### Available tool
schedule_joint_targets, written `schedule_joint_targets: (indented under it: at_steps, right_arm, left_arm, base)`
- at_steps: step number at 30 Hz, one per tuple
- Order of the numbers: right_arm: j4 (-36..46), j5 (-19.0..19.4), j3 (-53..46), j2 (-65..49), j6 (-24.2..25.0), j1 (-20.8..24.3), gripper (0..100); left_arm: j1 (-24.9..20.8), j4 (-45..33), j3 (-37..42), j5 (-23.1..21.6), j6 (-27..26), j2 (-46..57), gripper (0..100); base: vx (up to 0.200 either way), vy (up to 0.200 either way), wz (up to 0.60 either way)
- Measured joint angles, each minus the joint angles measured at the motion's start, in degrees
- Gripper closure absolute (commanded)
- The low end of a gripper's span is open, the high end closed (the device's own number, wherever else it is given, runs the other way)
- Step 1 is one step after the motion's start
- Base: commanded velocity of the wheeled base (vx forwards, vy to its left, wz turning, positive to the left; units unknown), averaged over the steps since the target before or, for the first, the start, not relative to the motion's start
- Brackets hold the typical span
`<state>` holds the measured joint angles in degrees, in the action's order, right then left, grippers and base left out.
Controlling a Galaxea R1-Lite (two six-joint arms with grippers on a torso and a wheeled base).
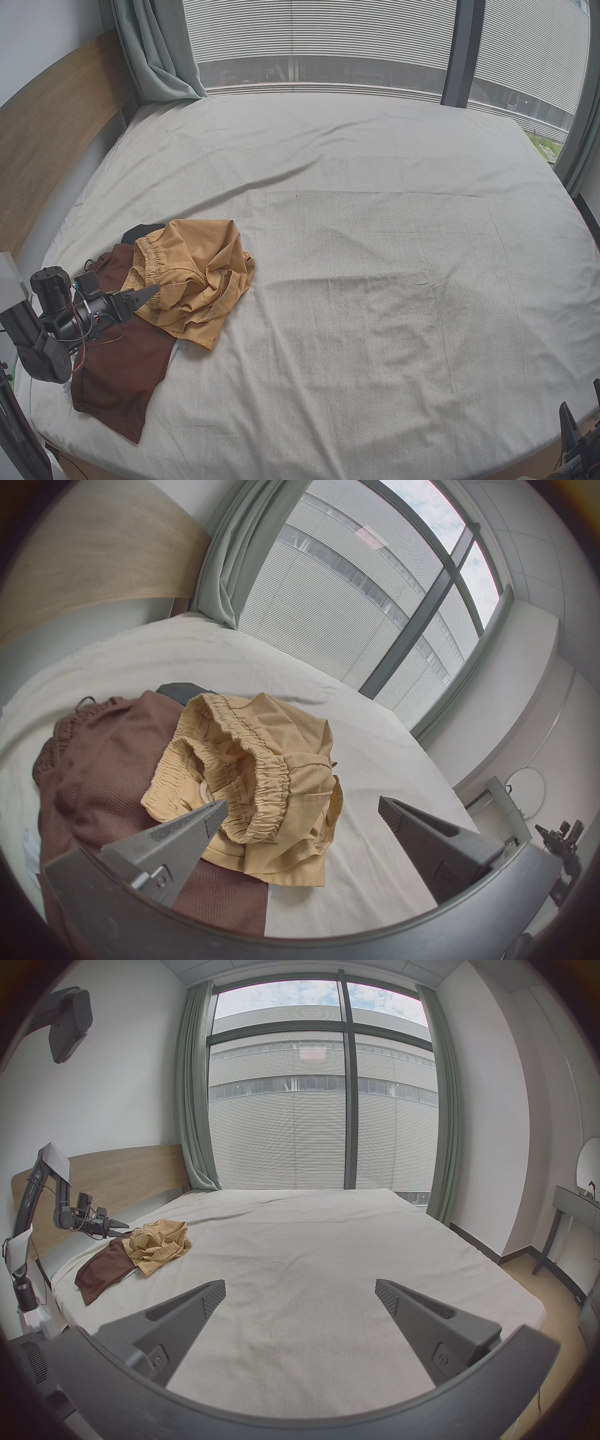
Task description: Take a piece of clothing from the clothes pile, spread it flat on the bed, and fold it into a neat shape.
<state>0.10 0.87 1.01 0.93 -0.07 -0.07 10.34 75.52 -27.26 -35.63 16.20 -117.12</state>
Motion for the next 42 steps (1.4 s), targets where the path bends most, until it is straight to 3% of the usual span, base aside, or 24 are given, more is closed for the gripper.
schedule_joint_targets:
  at_steps: [19,33,41,42]
  right_arm:
    - [0.0,0.0,0.0,0.0,0.0,0.0,0]
    - [0.0,0.0,0.0,0.0,0.0,0.0,0]
    - [0.0,0.0,0.0,0.0,0.0,-0.02,0]
    - [0.0,0.0,0.0,0.0,0.0,-0.02,0]
  left_arm:
    - [-2.51,0.35,-6.8,-2.05,7.63,-4.83,0]
    - [-5.63,1.0,-7.17,-2.55,7.94,-5.46,0]
    - [-5.96,6.91,-7.52,-2.41,7.88,-8.46,0]
    - [-5.99,7.8,-7.63,-2.3,7.89,-9.2,100]
  base:
    - [0.0,0.0,0.0]
    - [0.0,0.0,0.0]
    - [0.0,0.0,0.0]
    - [0.0,0.0,0.0]
